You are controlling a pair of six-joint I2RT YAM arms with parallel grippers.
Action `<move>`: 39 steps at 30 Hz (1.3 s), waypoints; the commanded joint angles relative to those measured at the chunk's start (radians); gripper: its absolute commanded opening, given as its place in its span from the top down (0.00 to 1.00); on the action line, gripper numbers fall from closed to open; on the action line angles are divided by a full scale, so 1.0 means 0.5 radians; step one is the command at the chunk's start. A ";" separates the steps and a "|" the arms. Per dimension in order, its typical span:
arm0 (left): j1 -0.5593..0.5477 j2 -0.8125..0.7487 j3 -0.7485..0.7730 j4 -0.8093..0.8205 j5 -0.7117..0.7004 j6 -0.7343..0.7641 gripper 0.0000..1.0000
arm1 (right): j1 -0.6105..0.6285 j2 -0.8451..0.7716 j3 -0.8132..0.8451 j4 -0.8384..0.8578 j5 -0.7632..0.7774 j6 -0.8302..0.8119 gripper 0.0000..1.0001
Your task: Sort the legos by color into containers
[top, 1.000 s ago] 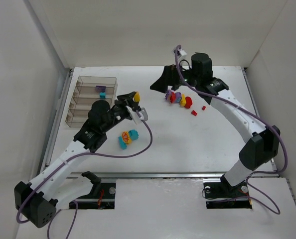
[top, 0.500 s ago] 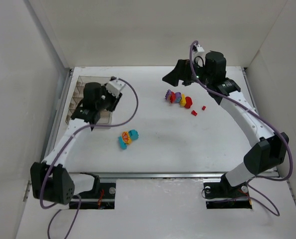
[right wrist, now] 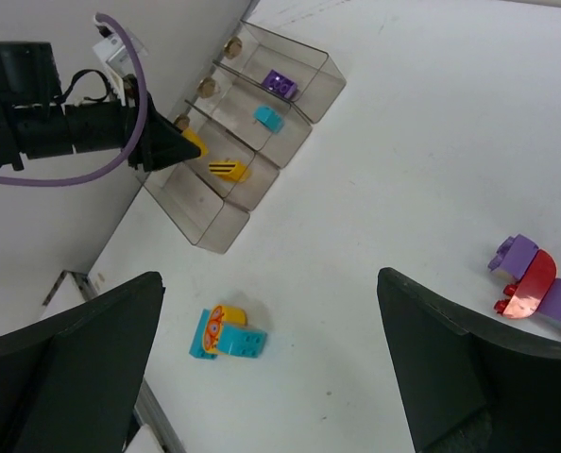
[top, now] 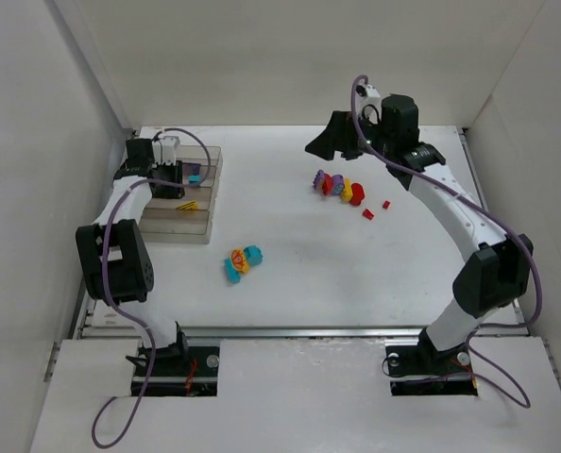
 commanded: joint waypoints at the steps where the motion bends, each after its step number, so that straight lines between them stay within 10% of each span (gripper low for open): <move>1: 0.056 0.035 0.094 -0.047 -0.017 -0.058 1.00 | -0.011 0.080 0.187 0.075 -0.061 -0.009 0.00; 5: 0.075 0.057 0.094 0.024 -0.017 -0.034 0.97 | -0.011 0.175 0.258 0.057 -0.100 0.010 0.00; 16: 0.093 -0.029 -0.127 0.021 0.078 0.034 0.16 | -0.011 0.196 0.316 0.057 -0.122 0.028 0.00; 22: 0.014 -0.314 -0.072 0.045 0.280 0.254 0.12 | -0.011 0.190 0.316 0.057 -0.140 0.028 0.00; 29: -0.256 -0.640 -0.191 -0.490 0.826 1.286 0.00 | 0.044 0.095 0.138 0.057 -0.091 -0.030 0.00; 39: -0.867 -0.793 -0.670 -0.584 0.590 1.451 0.00 | 0.062 -0.138 -0.082 0.002 -0.051 -0.085 0.00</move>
